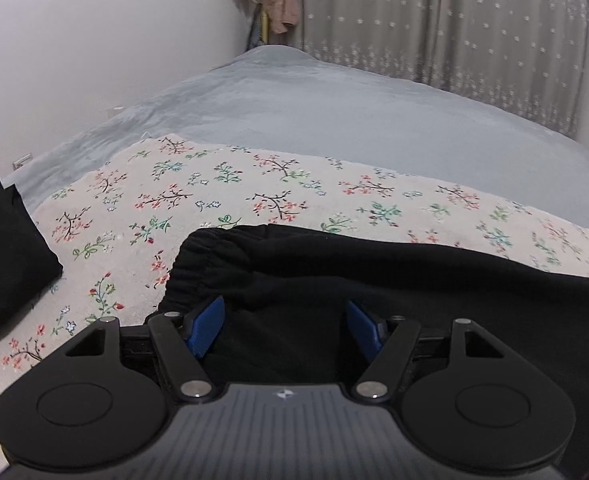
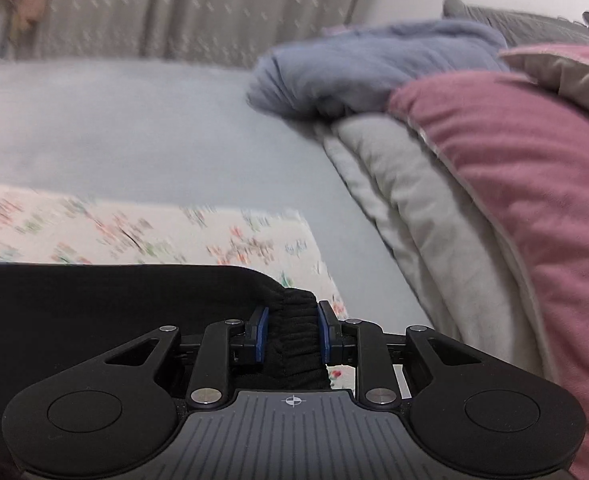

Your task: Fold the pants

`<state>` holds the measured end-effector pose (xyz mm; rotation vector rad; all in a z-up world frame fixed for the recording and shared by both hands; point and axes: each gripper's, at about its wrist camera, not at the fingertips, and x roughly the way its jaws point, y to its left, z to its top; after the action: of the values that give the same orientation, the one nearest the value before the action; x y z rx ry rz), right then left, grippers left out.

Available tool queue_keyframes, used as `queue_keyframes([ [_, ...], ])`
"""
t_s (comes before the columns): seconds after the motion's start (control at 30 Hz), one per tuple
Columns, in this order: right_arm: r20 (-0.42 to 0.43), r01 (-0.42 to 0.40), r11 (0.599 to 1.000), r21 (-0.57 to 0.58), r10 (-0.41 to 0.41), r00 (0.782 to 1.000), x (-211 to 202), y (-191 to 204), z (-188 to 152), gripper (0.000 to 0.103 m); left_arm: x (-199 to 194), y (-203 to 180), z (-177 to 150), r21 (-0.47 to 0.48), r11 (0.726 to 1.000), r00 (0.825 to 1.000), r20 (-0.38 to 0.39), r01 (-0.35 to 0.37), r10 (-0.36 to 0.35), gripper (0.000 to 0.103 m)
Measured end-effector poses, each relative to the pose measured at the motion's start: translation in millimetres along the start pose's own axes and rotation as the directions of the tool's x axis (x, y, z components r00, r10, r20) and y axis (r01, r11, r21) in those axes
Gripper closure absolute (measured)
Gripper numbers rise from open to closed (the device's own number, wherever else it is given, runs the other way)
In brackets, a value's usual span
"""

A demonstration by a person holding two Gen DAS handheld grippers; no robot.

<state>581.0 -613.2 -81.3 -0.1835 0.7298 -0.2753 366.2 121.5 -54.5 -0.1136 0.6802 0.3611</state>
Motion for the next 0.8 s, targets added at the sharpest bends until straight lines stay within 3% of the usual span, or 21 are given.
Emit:
queue_keyframes([
  [0.03,-0.029,0.034,0.999,-0.006,-0.034,0.999,12,8,0,0.077,1,-4,-2,0.020,1.000,1.000,0.011,-0.016,0.016,0.020],
  [0.07,-0.028,0.082,0.996,-0.023,-0.082,0.996,20,18,-3,0.067,1,-7,-3,0.047,0.998,0.999,0.016,-0.029,0.028,0.019],
  [0.13,-0.008,0.173,0.984,-0.043,-0.174,0.985,18,32,-7,0.060,-2,-5,-3,0.073,0.997,1.000,0.014,-0.020,0.020,0.019],
  [0.2,0.006,0.199,0.980,-0.011,-0.199,0.980,4,31,-6,0.052,-12,8,4,0.037,0.999,1.000,0.009,0.019,-0.019,0.019],
  [0.27,0.071,0.247,0.968,0.030,-0.249,0.966,-26,20,-9,0.035,-28,28,11,-0.015,1.000,0.999,0.044,0.017,-0.016,0.018],
  [0.3,0.104,0.252,0.966,0.058,-0.257,0.961,-46,15,-11,0.035,-37,38,14,-0.036,0.999,0.998,0.056,0.013,-0.011,0.017],
  [0.33,0.121,0.224,0.972,0.073,-0.232,0.965,-64,11,-14,0.035,-45,48,16,-0.058,0.998,0.998,0.058,0.015,-0.011,0.017],
  [0.4,0.122,0.060,0.995,0.073,-0.069,0.990,-104,8,-22,0.035,-63,64,14,-0.099,0.995,0.999,0.036,0.032,-0.029,0.017],
  [0.47,0.136,-0.093,0.993,0.067,0.083,0.987,-145,11,-31,0.035,-81,75,5,-0.115,0.992,0.998,0.012,0.060,-0.059,0.017],
  [0.57,0.184,-0.276,0.961,0.031,0.266,0.946,-212,12,-43,0.029,-107,89,-12,-0.130,0.989,0.997,-0.014,0.067,-0.070,0.015],
  [0.67,0.156,-0.429,0.903,0.037,0.418,0.895,-260,15,-55,0.025,-117,108,-30,-0.230,0.968,0.994,-0.036,0.095,-0.106,0.015],
  [0.73,0.097,-0.510,0.860,-0.018,0.510,0.855,-280,39,-66,0.025,-112,118,-37,-0.287,0.951,0.989,-0.053,0.119,-0.139,0.016],
  [0.8,0.060,-0.573,0.807,-0.143,0.585,0.808,-297,79,-85,0.025,-103,125,-42,-0.326,0.936,0.987,-0.044,0.135,-0.158,0.016],
])
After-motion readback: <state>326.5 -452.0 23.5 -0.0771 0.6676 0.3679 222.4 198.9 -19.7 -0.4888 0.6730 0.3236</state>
